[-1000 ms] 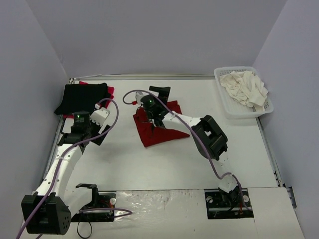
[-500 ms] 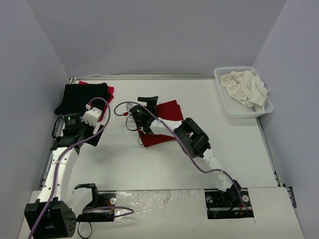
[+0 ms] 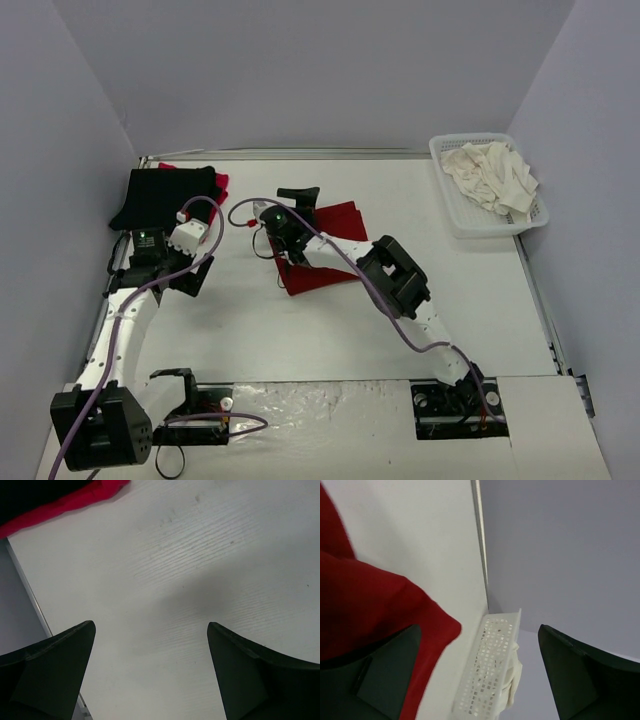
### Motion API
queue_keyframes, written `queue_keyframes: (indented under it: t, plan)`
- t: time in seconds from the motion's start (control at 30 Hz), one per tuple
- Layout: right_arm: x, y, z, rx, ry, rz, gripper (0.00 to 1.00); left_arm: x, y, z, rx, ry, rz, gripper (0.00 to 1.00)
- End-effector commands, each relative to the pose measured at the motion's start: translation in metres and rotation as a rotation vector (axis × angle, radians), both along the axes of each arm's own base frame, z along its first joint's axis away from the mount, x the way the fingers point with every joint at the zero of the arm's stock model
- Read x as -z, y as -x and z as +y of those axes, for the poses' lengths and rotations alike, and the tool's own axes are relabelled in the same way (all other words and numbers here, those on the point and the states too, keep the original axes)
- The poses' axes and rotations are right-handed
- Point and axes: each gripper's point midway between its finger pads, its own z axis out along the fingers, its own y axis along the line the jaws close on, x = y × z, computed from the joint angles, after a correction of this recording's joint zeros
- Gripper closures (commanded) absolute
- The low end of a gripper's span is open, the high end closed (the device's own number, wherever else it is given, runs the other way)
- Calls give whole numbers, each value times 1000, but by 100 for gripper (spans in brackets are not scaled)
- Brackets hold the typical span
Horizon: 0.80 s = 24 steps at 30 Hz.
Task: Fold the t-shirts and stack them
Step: Fold the long partially folded tshirt into a neat square
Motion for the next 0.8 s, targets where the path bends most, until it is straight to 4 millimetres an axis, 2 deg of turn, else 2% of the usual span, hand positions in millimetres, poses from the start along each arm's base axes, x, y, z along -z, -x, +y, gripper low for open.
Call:
queue_keyframes:
  t: [0.0, 0.03, 0.07, 0.1, 0.17, 0.2, 0.23, 0.27, 0.3, 0.33, 0.37, 0.4, 0.43, 0.47, 0.5, 0.57, 0.63, 0.67, 0.77]
  plan:
    - [-135, 12, -13, 19, -161, -173, 0, -8, -4, 3, -11, 3, 17, 6]
    - [-147, 16, -17, 20, -171, -183, 0, -11, -5, 3, -14, 1, 17, 6]
    - [-150, 20, -22, 18, -165, -175, 0, -8, -5, 5, -22, -2, 33, 6]
    - [-169, 29, -30, 20, -206, -176, 0, -9, -6, 5, -26, 0, 34, 6]
    - [-173, 40, -31, -25, -270, -124, 0, -9, -7, 4, -29, 11, 38, 6]
    - [-173, 55, -41, -29, -326, -65, 0, -8, -8, 0, -20, 28, 44, 6]
    - [-165, 64, -29, -118, -375, 23, 0, -8, -8, -2, -11, 36, 46, 5]
    - [-153, 77, -27, -162, -388, 116, 0, -5, -6, -4, -2, 49, 63, 6]
    - [-137, 103, -37, -198, -373, 245, 0, -3, -6, -8, 15, 65, 70, 6]
    - [-120, 126, -20, -306, -441, 387, 0, -3, -6, -9, 20, 67, 73, 6]
    - [-122, 146, -22, -353, -475, 449, 0, -2, -6, -10, 24, 70, 85, 6]
    - [-96, 171, -30, -364, -456, 580, 0, -1, -6, -10, 24, 72, 89, 6]
    - [-84, 199, -19, -460, -497, 718, 0, -1, -6, -10, 23, 71, 91, 6]
    - [-81, 219, -26, -483, -492, 790, 0, 0, -6, -10, 21, 69, 94, 6]
    - [-67, 233, -31, -483, -484, 857, 0, 0, -7, -9, 20, 68, 93, 6]
    - [-52, 255, -39, -477, -470, 972, 3, -2, -7, -10, 19, 71, 89, 6]
    - [-35, 269, -45, -446, -456, 1053, 6, -3, -8, -11, 22, 75, 78, 6]
    - [-22, 277, -44, -438, -447, 1119, 11, -4, -8, -11, 21, 78, 75, 6]
    - [5, 289, -45, -395, -427, 1227, 16, -2, -8, -12, 13, 85, 90, 6]
